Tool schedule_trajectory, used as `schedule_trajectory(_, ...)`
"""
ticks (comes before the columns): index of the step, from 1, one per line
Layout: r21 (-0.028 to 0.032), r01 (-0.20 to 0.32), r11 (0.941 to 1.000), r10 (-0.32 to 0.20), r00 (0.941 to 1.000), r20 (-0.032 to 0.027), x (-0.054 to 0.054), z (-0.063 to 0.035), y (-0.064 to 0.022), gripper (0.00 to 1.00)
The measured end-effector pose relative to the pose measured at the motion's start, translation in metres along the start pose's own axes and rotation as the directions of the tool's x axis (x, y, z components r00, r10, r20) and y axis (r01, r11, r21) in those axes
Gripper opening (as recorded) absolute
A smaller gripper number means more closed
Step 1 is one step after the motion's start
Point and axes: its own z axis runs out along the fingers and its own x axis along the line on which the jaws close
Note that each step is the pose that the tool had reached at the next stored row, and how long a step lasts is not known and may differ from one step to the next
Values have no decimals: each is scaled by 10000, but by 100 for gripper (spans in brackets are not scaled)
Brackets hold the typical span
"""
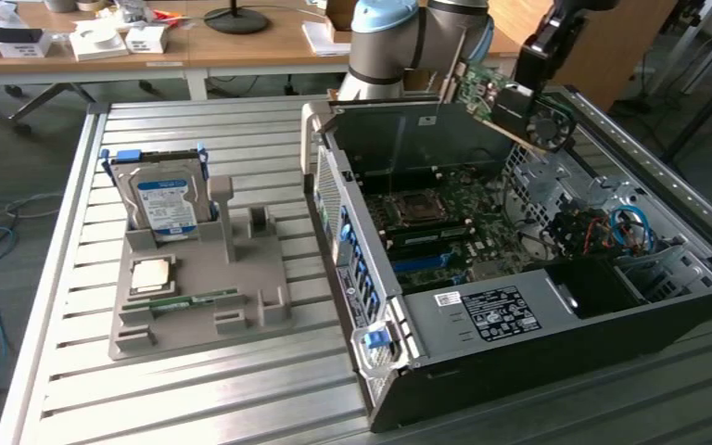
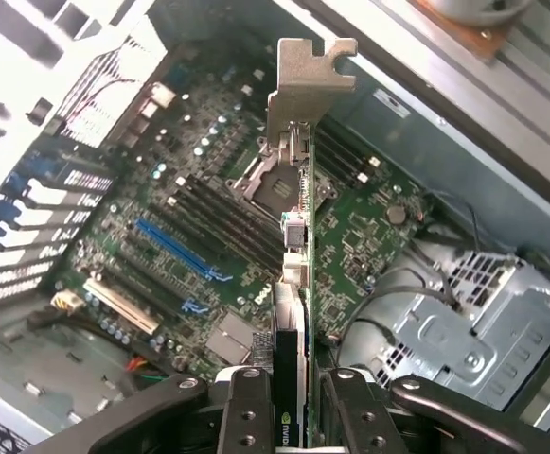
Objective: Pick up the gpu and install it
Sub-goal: 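Insert the gpu into the slot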
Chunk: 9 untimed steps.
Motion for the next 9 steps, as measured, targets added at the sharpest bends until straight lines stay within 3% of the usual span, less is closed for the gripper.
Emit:
schedule_trajectory(5,-24,805,9968,-805,9967,-29,0,0,0,27)
schedule_trajectory(9,-45,1453,9894,-1453,9894,-50,0,1,0,27)
